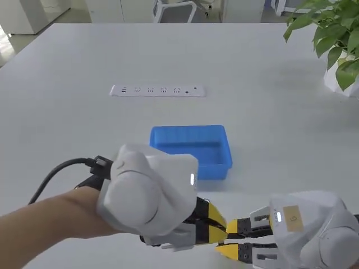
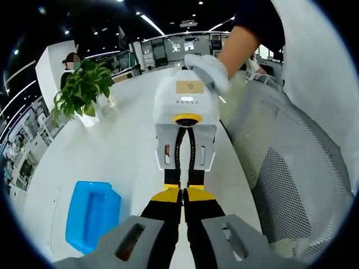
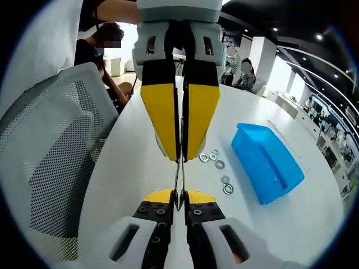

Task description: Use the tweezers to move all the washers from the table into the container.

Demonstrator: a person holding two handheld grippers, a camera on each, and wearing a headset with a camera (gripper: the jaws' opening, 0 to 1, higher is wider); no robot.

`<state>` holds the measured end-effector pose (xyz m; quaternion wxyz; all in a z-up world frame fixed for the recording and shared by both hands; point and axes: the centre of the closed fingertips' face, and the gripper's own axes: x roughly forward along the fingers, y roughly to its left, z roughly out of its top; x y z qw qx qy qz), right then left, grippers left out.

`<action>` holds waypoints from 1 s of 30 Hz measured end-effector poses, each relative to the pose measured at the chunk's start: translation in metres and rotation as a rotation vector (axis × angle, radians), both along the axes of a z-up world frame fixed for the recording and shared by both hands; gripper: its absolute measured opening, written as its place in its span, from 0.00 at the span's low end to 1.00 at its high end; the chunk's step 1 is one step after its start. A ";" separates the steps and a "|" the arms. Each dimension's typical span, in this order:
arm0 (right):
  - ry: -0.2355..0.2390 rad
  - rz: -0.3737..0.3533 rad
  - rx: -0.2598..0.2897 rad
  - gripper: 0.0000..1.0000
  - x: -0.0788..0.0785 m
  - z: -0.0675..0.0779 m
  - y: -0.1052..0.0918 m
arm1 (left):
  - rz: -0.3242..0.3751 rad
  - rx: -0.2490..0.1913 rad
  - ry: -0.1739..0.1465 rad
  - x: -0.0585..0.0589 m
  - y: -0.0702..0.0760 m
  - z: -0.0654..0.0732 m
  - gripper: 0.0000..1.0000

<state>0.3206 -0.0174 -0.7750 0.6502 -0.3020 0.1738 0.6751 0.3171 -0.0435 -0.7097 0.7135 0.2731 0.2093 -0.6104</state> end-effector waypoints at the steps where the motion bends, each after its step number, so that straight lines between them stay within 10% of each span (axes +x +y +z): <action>1: -0.001 0.004 -0.003 0.08 0.000 0.000 -0.001 | 0.000 -0.004 -0.002 -0.001 -0.002 -0.002 0.05; 11: 0.006 -0.001 -0.008 0.08 0.000 -0.002 -0.011 | 0.017 -0.096 -0.001 0.000 -0.025 -0.004 0.06; 20: 0.018 0.000 0.008 0.07 0.001 -0.001 -0.009 | 0.023 -0.140 -0.029 0.004 -0.018 0.006 0.08; 30: 0.025 -0.006 0.013 0.07 0.000 -0.001 -0.008 | 0.017 -0.106 -0.036 0.000 -0.017 0.000 0.06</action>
